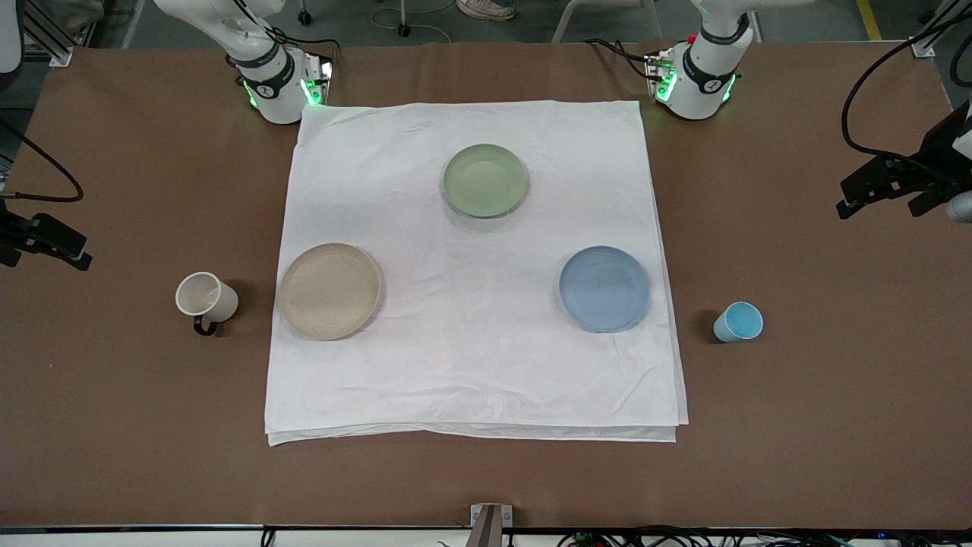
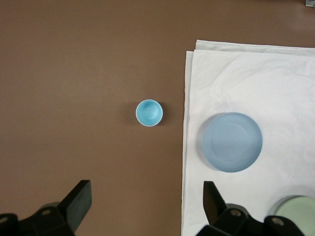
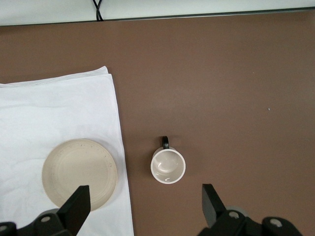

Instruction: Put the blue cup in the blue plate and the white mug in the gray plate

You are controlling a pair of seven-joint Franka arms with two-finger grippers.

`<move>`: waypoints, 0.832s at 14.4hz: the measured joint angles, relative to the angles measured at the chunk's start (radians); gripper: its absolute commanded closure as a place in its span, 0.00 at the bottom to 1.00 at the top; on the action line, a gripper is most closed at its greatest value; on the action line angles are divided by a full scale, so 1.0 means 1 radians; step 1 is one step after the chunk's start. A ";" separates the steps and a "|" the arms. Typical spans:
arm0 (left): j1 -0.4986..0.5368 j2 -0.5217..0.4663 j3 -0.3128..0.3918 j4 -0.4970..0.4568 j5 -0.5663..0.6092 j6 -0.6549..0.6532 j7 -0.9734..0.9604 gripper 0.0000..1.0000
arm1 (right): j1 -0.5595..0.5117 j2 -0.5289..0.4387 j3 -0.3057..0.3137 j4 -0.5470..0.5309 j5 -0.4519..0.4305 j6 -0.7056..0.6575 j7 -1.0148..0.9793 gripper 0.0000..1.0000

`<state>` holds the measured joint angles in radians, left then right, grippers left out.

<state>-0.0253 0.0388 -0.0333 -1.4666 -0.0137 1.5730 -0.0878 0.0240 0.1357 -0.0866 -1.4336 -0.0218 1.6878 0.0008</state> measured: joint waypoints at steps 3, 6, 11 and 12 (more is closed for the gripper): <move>0.000 0.000 0.000 0.000 0.000 0.000 0.001 0.00 | 0.001 0.000 0.001 0.000 0.000 0.001 0.000 0.00; 0.000 0.000 0.000 0.000 0.000 0.000 0.001 0.00 | 0.002 0.001 0.002 0.000 0.000 0.002 0.000 0.00; 0.000 0.027 0.001 -0.020 0.000 -0.007 0.001 0.00 | 0.002 0.003 0.002 -0.001 0.000 0.003 0.000 0.00; 0.000 0.044 0.002 -0.035 0.000 -0.007 0.001 0.00 | 0.002 0.005 0.003 -0.001 0.001 0.002 0.000 0.00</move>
<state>-0.0249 0.0832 -0.0317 -1.5013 -0.0137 1.5664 -0.0864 0.0258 0.1408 -0.0837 -1.4349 -0.0212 1.6902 0.0008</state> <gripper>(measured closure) 0.000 0.000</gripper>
